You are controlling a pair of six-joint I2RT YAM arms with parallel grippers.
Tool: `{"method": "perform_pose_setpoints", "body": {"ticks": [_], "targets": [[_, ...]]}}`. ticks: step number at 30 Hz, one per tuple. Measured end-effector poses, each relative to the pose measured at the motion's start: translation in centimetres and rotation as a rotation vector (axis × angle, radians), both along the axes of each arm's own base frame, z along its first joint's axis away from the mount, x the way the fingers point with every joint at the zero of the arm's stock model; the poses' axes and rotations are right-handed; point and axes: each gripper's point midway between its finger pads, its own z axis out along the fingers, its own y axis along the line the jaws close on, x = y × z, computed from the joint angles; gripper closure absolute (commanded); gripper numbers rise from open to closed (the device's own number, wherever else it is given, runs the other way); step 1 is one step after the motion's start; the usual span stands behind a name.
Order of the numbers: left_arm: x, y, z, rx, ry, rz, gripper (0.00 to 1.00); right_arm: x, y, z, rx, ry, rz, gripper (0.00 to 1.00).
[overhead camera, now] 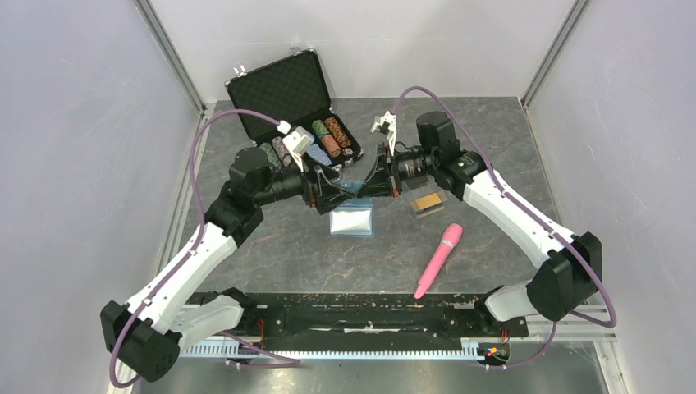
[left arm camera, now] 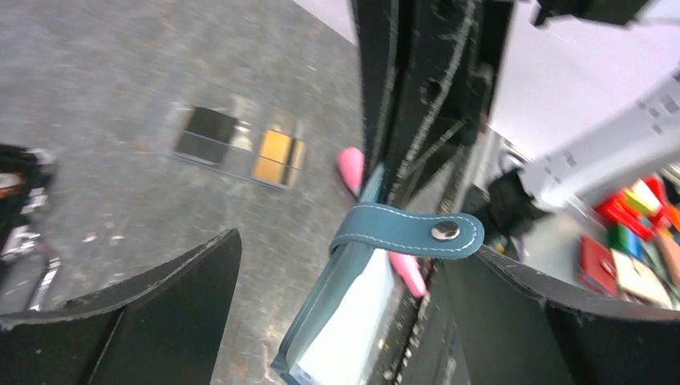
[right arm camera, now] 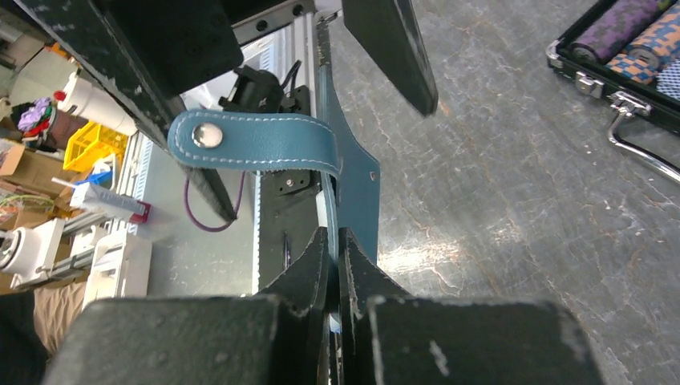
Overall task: Put the credit cards into the card holder
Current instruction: Open the card holder.
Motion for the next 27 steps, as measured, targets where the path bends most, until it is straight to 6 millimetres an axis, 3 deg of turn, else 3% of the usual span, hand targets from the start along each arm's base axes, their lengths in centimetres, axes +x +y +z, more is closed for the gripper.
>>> {"method": "perform_pose_setpoints", "body": {"ticks": [6,9,13,17,27], "targets": [[3.4,3.6,0.2,0.017,0.021,0.346,0.0,1.8,0.1,-0.8,-0.035,0.016,-0.092,1.0],[4.5,5.9,-1.8,0.071,0.112,0.513,0.0,3.1,-0.2,-1.5,-0.06,0.037,-0.16,1.0],[4.4,7.2,-5.0,0.148,0.25,0.584,0.0,4.6,-0.9,-1.6,-0.071,0.051,-0.239,1.0],[3.5,6.8,-8.0,0.182,0.422,0.571,0.0,6.2,-1.9,-2.3,-0.082,0.072,-0.321,1.0],[0.6,2.6,-10.5,-0.005,0.652,0.365,0.14,7.0,-3.1,-5.1,-0.078,0.208,-0.41,1.0]]}}
